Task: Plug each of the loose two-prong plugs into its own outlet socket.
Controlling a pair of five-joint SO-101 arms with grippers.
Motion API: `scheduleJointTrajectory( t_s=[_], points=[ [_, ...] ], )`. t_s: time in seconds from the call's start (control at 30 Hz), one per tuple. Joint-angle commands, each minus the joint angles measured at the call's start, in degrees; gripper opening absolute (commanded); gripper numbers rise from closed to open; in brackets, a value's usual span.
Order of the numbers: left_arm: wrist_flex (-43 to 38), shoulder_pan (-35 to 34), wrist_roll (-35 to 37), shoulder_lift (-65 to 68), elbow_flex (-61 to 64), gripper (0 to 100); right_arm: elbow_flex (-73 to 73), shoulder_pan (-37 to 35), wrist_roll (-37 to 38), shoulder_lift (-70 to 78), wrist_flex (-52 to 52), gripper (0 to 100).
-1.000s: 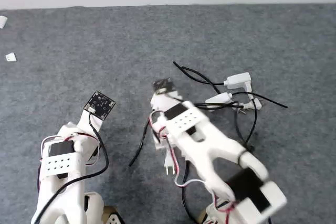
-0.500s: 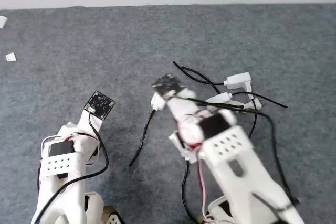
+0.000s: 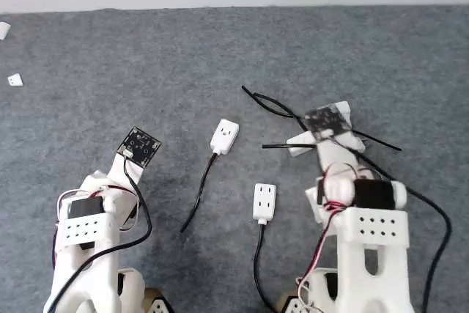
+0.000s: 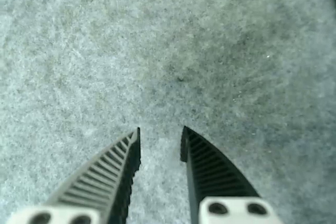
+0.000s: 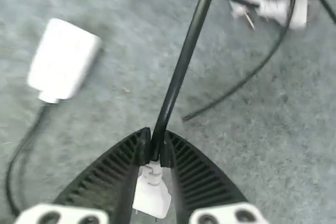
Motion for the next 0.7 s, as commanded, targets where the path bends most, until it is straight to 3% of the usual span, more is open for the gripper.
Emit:
scheduleJointTrajectory(
  t_s=[0.0,0.3,0.43,0.67],
  points=[
    [-1.41,-0.53,0.44,-0.62,-1.71,12,5.01,5.41,3.08,-1.36,-7.08,0.8],
    [-1.49,-1.49,0.44,-0.70,-1.71,12,14.07,27.21,14.59,-1.36,-17.89,0.9],
    [-1.41,-1.49,0.44,-0.70,-1.71,12,17.05,28.88,15.12,-1.36,-22.55,1.9],
    [-1.32,-1.49,0.44,-0.70,-1.71,12,14.68,28.79,8.97,-1.36,-23.69,18.0]
  ],
)
